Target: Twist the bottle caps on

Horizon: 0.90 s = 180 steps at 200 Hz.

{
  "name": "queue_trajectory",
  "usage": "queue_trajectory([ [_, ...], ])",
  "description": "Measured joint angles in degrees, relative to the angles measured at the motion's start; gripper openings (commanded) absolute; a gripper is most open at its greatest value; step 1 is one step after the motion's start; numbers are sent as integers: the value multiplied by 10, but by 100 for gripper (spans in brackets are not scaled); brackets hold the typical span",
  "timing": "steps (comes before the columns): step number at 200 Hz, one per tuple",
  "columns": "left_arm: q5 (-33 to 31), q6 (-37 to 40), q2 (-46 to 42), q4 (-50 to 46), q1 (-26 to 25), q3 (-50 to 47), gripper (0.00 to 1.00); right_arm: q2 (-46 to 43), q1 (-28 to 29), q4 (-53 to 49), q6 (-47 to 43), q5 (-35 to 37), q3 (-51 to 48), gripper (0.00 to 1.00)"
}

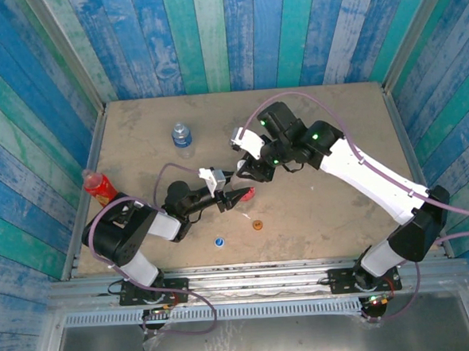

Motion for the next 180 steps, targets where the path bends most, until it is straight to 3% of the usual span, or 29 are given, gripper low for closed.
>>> queue_trajectory([
  [38,-2,-1,0,0,0,0,60,-1,2,6,19,5,0,70],
  [73,-2,-1,0,0,0,0,60,-12,2,21,45,27,0,72],
  [116,-2,-1,0,0,0,0,60,-50,-7,60,103,56,-15,51],
  [180,-2,-1,0,-1,0,0,60,-36,-19,63,129,51,-20,34],
])
